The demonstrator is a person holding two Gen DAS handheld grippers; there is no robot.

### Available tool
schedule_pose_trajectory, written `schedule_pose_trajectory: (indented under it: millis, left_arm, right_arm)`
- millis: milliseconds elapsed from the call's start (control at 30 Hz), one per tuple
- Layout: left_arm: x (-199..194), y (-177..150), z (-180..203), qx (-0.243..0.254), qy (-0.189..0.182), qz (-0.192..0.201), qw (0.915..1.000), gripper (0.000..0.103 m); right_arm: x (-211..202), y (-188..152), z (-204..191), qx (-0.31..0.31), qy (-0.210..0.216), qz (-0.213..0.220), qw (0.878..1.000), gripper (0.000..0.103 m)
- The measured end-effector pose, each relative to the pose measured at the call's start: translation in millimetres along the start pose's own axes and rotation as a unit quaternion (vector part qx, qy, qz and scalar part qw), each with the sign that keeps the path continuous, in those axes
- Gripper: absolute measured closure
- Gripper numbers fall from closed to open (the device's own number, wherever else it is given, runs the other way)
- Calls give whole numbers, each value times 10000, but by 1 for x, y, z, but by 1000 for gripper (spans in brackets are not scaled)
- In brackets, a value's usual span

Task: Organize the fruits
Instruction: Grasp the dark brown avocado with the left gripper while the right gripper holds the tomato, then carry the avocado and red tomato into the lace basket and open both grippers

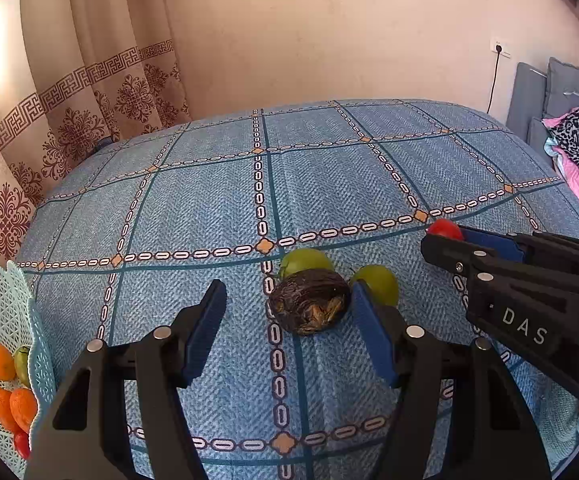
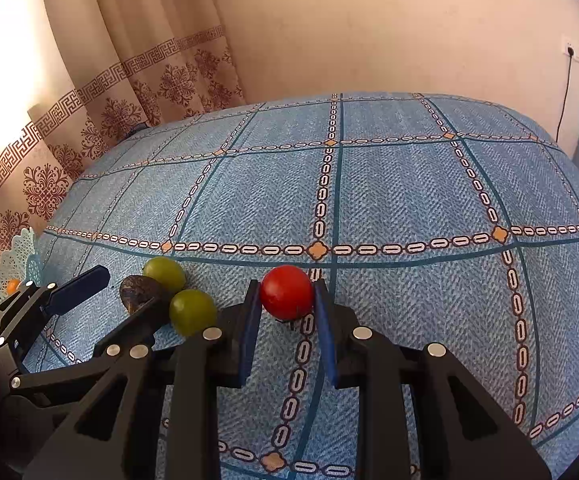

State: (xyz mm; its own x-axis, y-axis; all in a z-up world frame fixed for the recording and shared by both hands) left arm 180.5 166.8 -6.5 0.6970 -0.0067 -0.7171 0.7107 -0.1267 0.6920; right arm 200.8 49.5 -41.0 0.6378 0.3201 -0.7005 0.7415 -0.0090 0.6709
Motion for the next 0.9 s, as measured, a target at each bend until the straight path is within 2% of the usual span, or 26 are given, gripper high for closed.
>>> schedule_pose_trajectory:
  millis: [100,133,433,667,900]
  left_arm:
    - [0,0,4,-118,-284,-31,9995,58]
    - [0,0,5,-163,-399,-42,9991,60]
    - [-14,-8,1,-324,-512,-14,9982,60]
    - [-40,-8,-9,-413,-396,185,9982,60]
    - [-63,-12,-33,-730,-194,337,9966,60]
  right_arm:
    - [-1,0,0,5,16,-1,10000,77]
    - [-1,-1,0,7,21,1,10000,77]
    - [-7,-4,-4,-26,98,57,9999,77]
    - [-16,-3,-11,-56,207,145,9997,77]
    - [-27,-1,-25,-134,336,250,9990,77]
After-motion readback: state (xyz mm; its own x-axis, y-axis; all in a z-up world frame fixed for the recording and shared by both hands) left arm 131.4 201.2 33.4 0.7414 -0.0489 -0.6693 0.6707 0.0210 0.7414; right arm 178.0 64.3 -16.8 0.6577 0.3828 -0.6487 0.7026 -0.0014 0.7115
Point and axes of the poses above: each gripper's, at about its wrist camera, not at the fingertips, and x roughly the way its jaws point, z to its right, y to its top, the point moved 9 cm from there along x, roughly the way its jaws point, and after that the axes turned 2 degrees about y, right-handed, at the moved point
